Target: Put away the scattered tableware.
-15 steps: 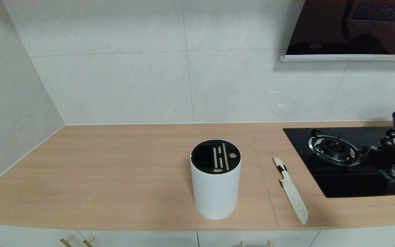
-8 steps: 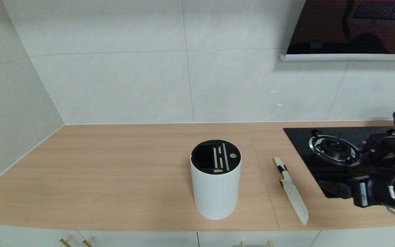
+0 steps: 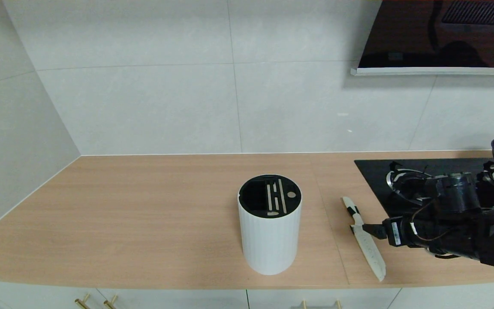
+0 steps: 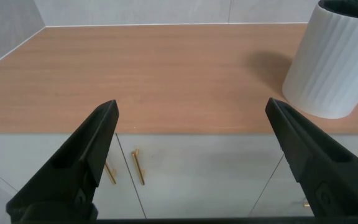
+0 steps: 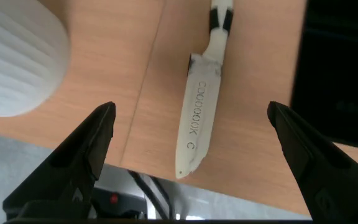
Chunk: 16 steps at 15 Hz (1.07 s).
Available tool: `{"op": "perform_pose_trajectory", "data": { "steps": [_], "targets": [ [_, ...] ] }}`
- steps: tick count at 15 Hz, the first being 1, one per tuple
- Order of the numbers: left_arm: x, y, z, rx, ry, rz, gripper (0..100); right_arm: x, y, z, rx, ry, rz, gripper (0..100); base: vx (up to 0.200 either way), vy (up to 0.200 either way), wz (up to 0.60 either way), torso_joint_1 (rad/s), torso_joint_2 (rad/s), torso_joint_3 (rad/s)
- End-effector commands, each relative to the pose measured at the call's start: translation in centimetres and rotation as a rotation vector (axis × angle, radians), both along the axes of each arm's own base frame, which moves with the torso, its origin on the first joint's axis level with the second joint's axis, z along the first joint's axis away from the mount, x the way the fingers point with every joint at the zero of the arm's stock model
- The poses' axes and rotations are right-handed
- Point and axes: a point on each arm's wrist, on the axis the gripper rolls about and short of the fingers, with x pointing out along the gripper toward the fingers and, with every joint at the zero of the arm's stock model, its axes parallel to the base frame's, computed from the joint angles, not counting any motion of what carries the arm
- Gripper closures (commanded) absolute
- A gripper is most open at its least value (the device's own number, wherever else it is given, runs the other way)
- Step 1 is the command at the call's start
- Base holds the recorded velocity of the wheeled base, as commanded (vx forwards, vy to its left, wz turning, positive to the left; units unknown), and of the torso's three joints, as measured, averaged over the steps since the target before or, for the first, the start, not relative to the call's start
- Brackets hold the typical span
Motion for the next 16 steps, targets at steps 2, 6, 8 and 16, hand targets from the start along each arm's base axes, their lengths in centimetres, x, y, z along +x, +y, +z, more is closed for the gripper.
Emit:
{"op": "perform_pose_trajectory", "data": {
  "steps": [2,6,8,16],
  "targets": [
    [0.0,0.0,0.0,0.0,0.0,0.001,0,1.5,0.4,-2.8,-0.023,0.049,-0.013,0,0.0,0.0,0.0,0.0,0.0,0.0],
    [0.0,0.0,0.0,0.0,0.0,0.001,0,2.9,0.7,-5.2,-0.02,0.072,-0.026,0,0.0,0.0,0.0,0.0,0.0,0.0],
    [0.0,0.0,0.0,0.0,0.0,0.001,0,3.9,1.0,-6.6,-0.001,0.036,-0.04,0,0.0,0.0,0.0,0.0,0.0,0.0],
    [0.0,0.0,0.0,0.0,0.0,0.001,0,6.1,1.5,-8.6,-0.019,0.04,-0.076,0,0.0,0.0,0.0,0.0,0.0,0.0]
  ]
}}
